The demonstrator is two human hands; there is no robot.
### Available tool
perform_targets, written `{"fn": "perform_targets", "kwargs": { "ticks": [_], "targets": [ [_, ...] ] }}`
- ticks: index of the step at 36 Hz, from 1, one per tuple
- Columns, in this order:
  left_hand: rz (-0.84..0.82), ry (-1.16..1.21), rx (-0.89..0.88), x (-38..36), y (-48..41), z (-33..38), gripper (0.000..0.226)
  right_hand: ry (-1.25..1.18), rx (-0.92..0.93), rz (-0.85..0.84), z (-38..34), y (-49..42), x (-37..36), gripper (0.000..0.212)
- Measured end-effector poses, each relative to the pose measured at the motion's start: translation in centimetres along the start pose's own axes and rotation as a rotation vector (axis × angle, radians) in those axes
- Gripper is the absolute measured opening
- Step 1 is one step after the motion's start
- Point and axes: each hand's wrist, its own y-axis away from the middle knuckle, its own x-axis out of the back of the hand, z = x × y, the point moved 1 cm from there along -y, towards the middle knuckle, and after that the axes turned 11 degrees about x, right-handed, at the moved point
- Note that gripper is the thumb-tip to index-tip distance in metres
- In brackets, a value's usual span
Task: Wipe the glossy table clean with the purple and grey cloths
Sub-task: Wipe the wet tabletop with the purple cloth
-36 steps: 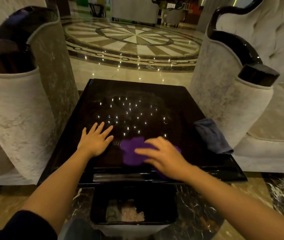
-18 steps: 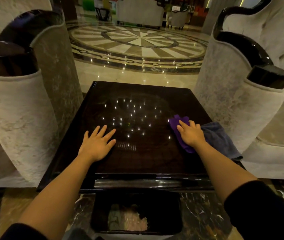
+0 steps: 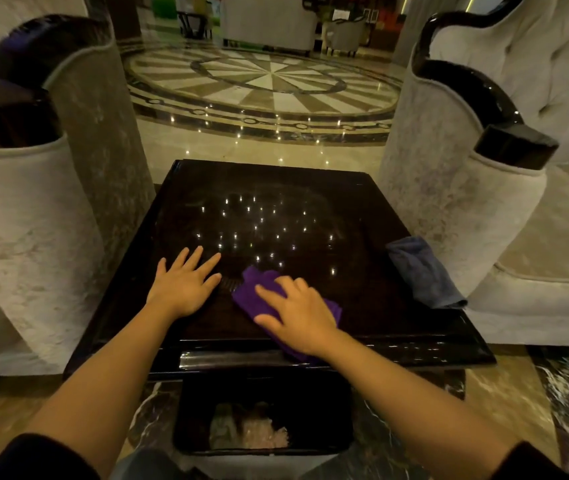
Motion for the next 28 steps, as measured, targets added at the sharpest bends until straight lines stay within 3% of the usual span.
{"fn": "perform_targets", "kwargs": {
  "ticks": [9, 10, 16, 21, 28],
  "targets": [
    [0.016, 0.006, 0.005, 1.2, -1.1, 1.0, 0.054, -0.079, 0.242, 0.012, -3.3, 0.7, 1.5, 0.045],
    [0.049, 0.066, 0.028, 0.9, -4.4, 3.6, 0.054, -0.049, 0.286, -0.015, 0.7, -0.6, 1.7, 0.045],
    [0.028, 0.062, 0.030, -0.1, -4.4, 3.4, 0.054, -0.132, 0.400, -0.060, 0.3, -0.2, 2.6, 0.038],
    [0.001, 0.009, -0.006, -0.2, -3.5, 3.4, 0.055, -0.214, 0.269, 0.105, 3.0, -0.7, 5.3, 0.037],
    [-0.002, 0.011, 0.011, -0.6, -1.8, 1.1, 0.054, -0.278, -0.138, 0.344, 10.4, -3.2, 7.3, 0.037]
  ]
}}
